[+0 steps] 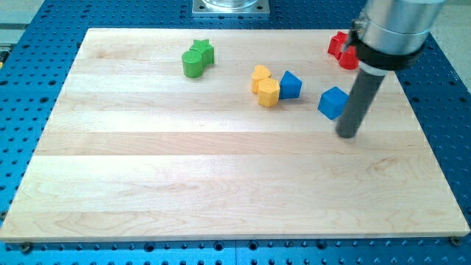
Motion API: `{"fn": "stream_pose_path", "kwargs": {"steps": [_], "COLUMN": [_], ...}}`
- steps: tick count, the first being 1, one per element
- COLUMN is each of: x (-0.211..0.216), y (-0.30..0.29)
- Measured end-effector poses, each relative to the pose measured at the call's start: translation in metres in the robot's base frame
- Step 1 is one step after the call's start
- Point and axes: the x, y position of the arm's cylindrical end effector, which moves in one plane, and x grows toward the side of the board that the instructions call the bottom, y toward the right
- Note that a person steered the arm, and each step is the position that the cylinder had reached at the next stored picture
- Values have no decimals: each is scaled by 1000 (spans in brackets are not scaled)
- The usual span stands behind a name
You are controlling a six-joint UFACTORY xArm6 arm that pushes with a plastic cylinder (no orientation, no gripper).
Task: Separate the heart from the hexagon
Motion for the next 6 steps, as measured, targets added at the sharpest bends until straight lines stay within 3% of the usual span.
{"fn": "stream_pose_path", "kwargs": {"steps": [1, 3, 6], "x": [-1, -8, -111], "y": [-12, 42, 13]}}
